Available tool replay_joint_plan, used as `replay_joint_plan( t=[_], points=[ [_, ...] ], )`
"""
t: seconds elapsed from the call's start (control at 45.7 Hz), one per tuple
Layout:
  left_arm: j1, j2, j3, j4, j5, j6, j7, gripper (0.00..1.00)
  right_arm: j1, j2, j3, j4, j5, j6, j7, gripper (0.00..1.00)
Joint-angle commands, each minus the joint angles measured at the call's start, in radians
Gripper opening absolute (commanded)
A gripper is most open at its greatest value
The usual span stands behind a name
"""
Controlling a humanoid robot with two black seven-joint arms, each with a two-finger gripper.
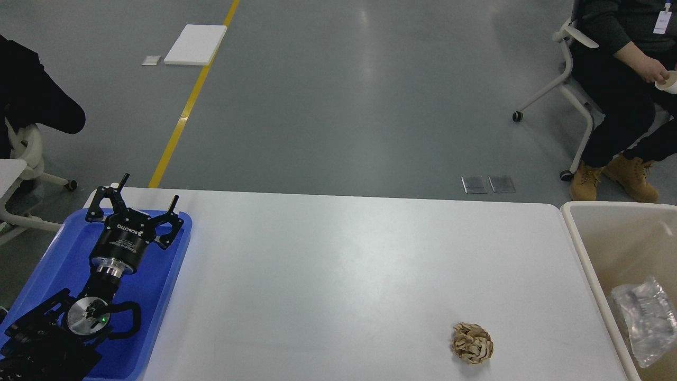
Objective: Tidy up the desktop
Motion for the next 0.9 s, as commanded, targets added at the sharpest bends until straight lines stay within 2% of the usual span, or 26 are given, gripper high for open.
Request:
replay_joint_plan(
  t=[0.0, 0.197, 0.328, 0.503, 0.875],
  points=[
    [0.000, 0.000, 0.000, 0.000, 0.000, 0.000, 0.001, 0.99, 0.101, -0.120, -0.010, 0.108, -0.008, -0.016, 0.000, 1.00],
    [0.000, -0.002, 0.000, 0.000, 0.000, 0.000, 0.001, 0.99, 0.361, -0.369, -0.079, 0.387, -0.019, 0.007, -0.001, 1.00],
    [-0.002, -0.002, 0.000, 0.000, 0.000, 0.000, 0.001, 0.99, 0.648, -0.458, -0.269, 0.556, -0.037, 0.013, -0.001, 1.00],
    [0.000, -0.002, 0.000, -0.002, 0.000, 0.000, 0.001, 0.99, 0.928, -0.446, -0.515, 0.595, -0.048, 0.062, 0.000, 1.00],
    [0.000, -0.002, 0.000, -0.002, 0.000, 0.000, 0.001, 0.99, 1.167, -0.259, -0.713, 0.595, -0.060, 0.103, 0.000, 1.00]
  ],
)
